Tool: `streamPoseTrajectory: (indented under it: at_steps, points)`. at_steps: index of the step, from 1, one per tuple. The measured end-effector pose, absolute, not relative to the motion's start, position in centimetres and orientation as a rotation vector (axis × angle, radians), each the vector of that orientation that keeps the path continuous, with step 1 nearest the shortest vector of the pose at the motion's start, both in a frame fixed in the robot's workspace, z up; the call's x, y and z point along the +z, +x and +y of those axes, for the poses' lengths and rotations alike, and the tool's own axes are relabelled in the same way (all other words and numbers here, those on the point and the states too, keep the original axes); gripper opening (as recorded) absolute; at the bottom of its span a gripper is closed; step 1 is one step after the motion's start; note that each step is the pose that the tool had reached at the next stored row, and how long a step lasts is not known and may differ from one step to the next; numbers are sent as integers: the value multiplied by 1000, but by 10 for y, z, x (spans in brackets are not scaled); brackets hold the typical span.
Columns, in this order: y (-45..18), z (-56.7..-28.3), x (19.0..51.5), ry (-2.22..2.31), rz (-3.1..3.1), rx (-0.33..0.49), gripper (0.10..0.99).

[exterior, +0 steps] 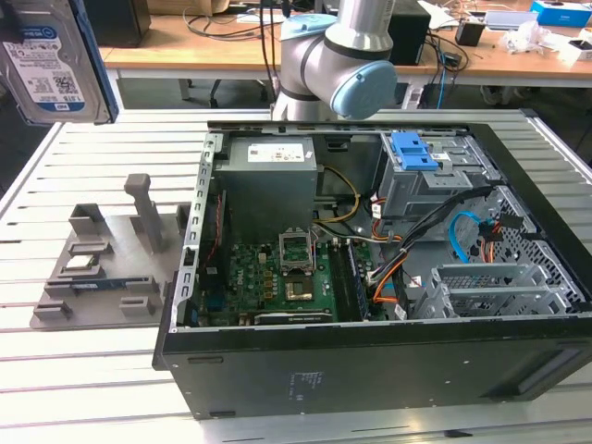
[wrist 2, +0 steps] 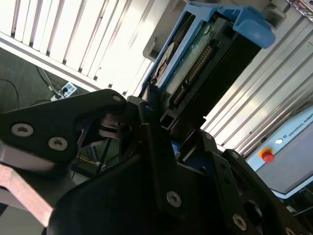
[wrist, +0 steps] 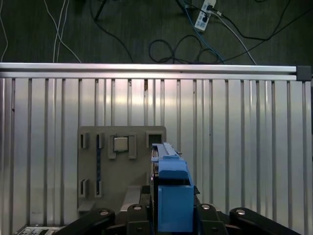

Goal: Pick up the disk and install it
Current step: 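Pick up the disk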

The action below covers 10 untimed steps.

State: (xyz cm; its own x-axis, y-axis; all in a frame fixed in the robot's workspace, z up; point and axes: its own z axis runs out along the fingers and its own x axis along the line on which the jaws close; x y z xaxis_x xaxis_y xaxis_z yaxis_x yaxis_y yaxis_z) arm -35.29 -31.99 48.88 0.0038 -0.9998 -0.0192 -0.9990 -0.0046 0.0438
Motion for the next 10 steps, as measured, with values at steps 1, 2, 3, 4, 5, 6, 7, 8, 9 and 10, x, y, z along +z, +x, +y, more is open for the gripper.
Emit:
streamPoseTrajectory:
  at_steps: [1, 2, 3, 4, 5, 6, 7, 8, 9, 10]
  points:
    - [-353, -320, 490, 2213, -2204, -70, 365]
    - [-353, -320, 493, 2213, -2204, -70, 365]
    - [-353, -320, 494, 2213, -2204, -70, 365]
    - [-353, -320, 496, 2213, -2204, -70, 365]
    - [-353, -320, 500, 2213, -2204, -70, 365]
    - [-353, -320, 502, 2213, -2204, -70, 365]
    - [-353, -320, 503, 2213, -2204, -70, 365]
    - [-353, -320, 506, 2213, -2204, -70, 365]
    - [-353, -320, 509, 2213, -2204, -70, 365]
    - [-353, -320, 510, 2213, -2204, -70, 365]
